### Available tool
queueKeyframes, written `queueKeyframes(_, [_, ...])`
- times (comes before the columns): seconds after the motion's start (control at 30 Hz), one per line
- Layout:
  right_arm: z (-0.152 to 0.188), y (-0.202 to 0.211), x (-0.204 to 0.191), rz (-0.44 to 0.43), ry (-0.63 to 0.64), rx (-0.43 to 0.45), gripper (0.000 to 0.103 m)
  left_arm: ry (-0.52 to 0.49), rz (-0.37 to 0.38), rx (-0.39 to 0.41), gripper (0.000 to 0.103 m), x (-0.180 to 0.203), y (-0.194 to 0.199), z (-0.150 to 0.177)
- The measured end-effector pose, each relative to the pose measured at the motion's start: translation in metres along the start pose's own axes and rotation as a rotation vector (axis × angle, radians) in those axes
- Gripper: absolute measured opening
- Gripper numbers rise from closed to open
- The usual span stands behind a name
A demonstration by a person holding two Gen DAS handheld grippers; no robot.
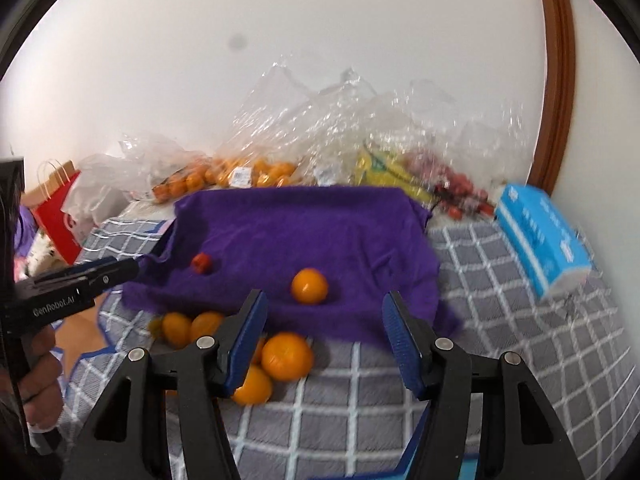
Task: Organize fruits
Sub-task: 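Open the left tool over the towel while the right tool releases the orange onto it, then withdraw both open tools back toward the fruit row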
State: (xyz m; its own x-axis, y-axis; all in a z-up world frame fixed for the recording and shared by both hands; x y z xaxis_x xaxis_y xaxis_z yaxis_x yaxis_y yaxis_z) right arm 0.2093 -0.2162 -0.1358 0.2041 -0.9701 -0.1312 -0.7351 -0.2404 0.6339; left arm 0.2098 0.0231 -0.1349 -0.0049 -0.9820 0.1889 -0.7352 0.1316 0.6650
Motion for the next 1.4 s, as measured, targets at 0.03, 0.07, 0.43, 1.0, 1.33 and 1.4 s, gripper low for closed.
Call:
queueKeyframes(0.03, [0.005, 0.002, -0.001, -0.005, -0.005, -0.008, 0.059, 0.004, -0.004, -0.009, 0.047, -0.003, 0.002, 0.005])
queueKeyframes(0.07, [0.009, 0.003, -0.003, -0.007, -0.006, -0.014, 0.058, 0.007, -0.006, -0.013, 0.047, -0.005, 0.005, 0.008])
queueKeyframes(0.43, [0.048, 0.004, -0.020, 0.000, 0.019, -0.050, 0.057, 0.037, -0.042, -0.062, 0.047, -0.034, 0.014, 0.051])
queueKeyframes(1.0, [0.052, -0.037, -0.019, 0.018, -0.003, -0.113, 0.038, 0.046, 0.019, -0.064, 0.048, -0.051, -0.011, 0.068])
queueKeyframes(1.33, [0.046, -0.064, -0.026, -0.003, 0.032, -0.156, 0.038, 0.048, 0.038, -0.069, 0.053, -0.049, -0.013, 0.072])
queueKeyframes(1.4, [0.045, -0.068, -0.023, -0.018, 0.015, -0.166, 0.041, 0.051, 0.040, -0.065, 0.053, -0.049, -0.013, 0.072])
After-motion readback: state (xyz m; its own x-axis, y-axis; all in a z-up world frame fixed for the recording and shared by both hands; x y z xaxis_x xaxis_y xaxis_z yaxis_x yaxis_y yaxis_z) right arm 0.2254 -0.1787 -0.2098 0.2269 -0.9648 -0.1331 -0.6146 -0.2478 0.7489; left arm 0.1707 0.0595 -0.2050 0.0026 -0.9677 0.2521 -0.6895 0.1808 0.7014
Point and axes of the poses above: each gripper's, at about its wrist camera, not at the fingertips, and y roughly against the way its jaws point, x to its right, z to its underside, the point moved 6 cm from there along -y, roughly the way its jaws point, and after that the axes turned 2 degrees about x, right-handed, at the moved point
